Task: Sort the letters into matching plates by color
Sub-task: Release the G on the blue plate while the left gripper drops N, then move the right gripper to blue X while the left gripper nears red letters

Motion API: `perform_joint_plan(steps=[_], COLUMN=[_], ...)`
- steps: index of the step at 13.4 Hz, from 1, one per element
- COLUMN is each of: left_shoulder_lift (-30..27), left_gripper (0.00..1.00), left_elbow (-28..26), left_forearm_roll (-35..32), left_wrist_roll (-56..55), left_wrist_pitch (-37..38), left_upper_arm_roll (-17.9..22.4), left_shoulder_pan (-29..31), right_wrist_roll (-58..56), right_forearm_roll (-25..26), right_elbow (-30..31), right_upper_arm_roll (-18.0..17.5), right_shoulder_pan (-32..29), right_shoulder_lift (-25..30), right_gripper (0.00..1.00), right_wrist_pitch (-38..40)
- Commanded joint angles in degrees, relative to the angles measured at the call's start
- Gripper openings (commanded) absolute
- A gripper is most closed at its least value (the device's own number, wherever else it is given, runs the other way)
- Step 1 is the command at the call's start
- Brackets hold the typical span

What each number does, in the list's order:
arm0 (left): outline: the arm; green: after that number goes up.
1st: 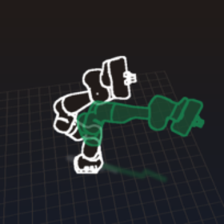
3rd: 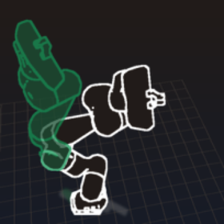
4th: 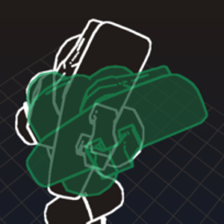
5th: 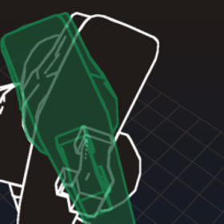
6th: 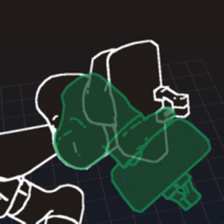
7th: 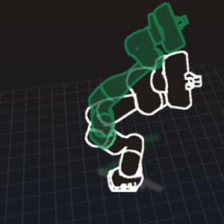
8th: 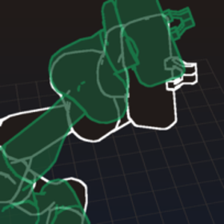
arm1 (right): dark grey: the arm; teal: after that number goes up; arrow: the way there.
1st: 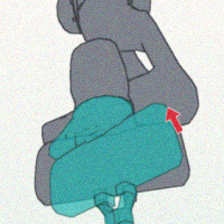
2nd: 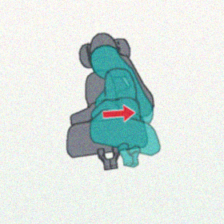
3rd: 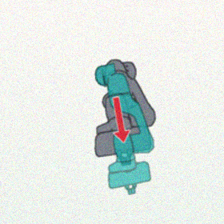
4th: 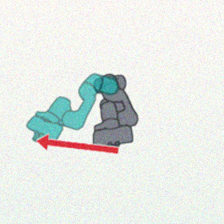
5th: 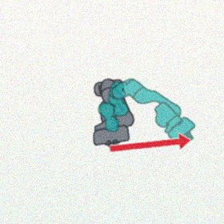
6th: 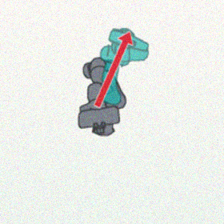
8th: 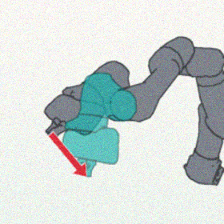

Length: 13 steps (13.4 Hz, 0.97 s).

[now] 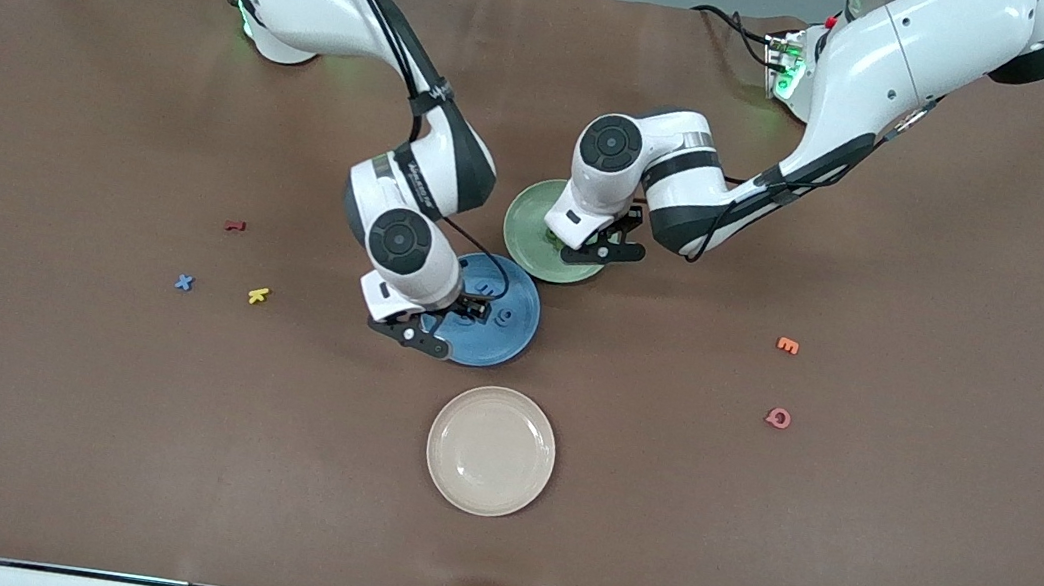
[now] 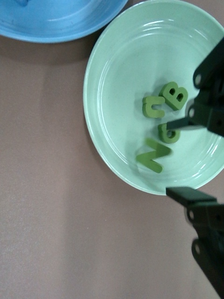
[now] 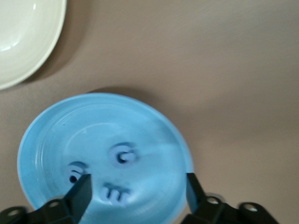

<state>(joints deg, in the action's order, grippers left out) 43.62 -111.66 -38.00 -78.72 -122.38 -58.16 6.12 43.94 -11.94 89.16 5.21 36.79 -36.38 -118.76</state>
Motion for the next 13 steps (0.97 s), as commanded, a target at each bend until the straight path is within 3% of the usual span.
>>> perform_joint_plan(steps=[1, 4, 7, 13], left_shoulder_lift=[0.1, -0.6, -0.6, -1.3], left_gripper=[1.0, 1.0, 1.0, 1.0], left_elbow=[2.5, 5.3, 12.1, 20.3], left_forearm_roll=[0.7, 0.6, -0.1, -0.2], left_wrist_roll=[0.5, 0.9, 5.5, 18.7], left_wrist_pitch=[0.2, 1.2, 6.3, 8.5], left_upper_arm_roll=[0.1, 0.1, 0.1, 0.1], left_shoulder_pan=[-0.1, 1.3, 3.9, 14.7], right_wrist_roll=[-8.1, -20.3, -30.0, -41.1], right_forearm_roll=[1.6, 3.8, 3.9, 4.5], right_elbow=[4.9, 12.2, 15.6, 25.2], right_upper_arm_roll=[0.0, 0.1, 0.1, 0.2], right_shoulder_pan=[-6.7, -15.5, -23.6, -33.3], right_shoulder_lift=[9.8, 15.5, 15.7, 14.9], right_gripper=[0.97, 0.97, 0.97, 0.97], right_wrist_pitch=[7.7, 7.8, 6.9, -7.6])
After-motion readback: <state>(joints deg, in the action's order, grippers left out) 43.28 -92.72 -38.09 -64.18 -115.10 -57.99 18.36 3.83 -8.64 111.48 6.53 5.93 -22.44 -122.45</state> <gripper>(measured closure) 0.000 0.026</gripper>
